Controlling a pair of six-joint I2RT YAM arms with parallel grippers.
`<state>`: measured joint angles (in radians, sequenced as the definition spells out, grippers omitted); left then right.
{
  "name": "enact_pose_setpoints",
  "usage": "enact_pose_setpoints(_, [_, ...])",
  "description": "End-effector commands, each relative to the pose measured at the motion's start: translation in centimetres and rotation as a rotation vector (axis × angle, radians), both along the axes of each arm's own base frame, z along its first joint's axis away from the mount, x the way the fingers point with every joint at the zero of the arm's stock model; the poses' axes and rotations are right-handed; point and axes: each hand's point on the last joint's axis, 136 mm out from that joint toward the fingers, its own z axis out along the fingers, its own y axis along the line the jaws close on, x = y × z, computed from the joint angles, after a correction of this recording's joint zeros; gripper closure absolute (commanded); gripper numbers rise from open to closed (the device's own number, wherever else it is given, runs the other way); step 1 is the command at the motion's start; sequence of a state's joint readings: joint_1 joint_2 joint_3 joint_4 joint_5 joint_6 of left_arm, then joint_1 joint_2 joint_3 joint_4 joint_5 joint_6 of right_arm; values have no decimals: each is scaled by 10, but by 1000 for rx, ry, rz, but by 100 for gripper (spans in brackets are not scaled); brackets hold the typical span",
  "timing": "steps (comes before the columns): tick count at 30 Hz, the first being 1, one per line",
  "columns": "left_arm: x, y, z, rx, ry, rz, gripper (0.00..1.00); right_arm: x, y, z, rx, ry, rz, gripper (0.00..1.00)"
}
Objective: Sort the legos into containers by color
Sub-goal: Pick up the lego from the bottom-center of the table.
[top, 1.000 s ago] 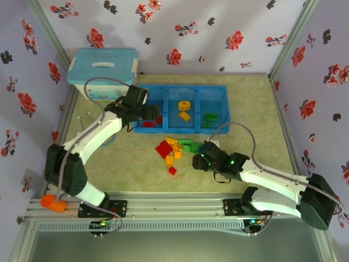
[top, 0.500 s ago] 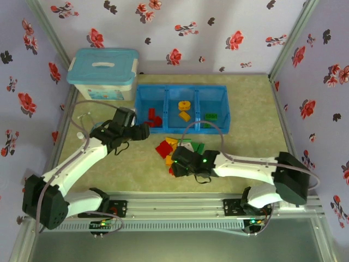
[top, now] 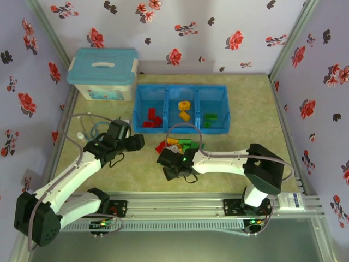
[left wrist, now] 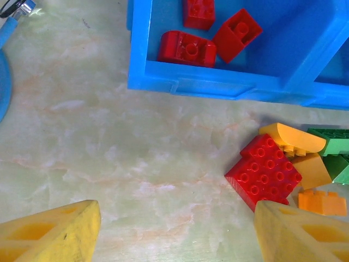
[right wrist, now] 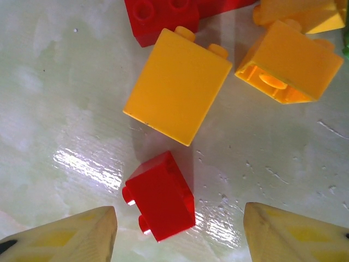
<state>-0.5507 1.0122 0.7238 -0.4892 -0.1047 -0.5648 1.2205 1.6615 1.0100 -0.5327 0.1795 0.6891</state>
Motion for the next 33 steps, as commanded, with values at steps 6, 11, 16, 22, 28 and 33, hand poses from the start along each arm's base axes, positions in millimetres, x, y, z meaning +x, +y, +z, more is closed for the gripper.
enact_pose_setpoints(6, [-7, 7, -6, 1, -3, 27, 28, 0, 12, -12, -51, 16, 35, 45])
enact_pose_setpoints(11, [-11, 12, -8, 8, -5, 30, 29, 0, 14, -9, -70, 16, 42, 73])
enact_pose_setpoints(16, [-17, 16, -14, 15, -1, 33, 31, 1, 17, 11, -61, -14, 54, 87])
enact_pose_setpoints(22, [-25, 21, -21, 14, 18, 46, 32, 23, 29, 68, 4, -130, 66, 86])
enact_pose_setpoints(28, [-35, 24, -15, -39, 2, 66, 34, 74, 35, 114, 82, -173, 10, 85])
enact_pose_setpoints(33, [-45, 23, -16, -77, 10, 63, 34, 118, 47, 135, 124, -186, -11, 83])
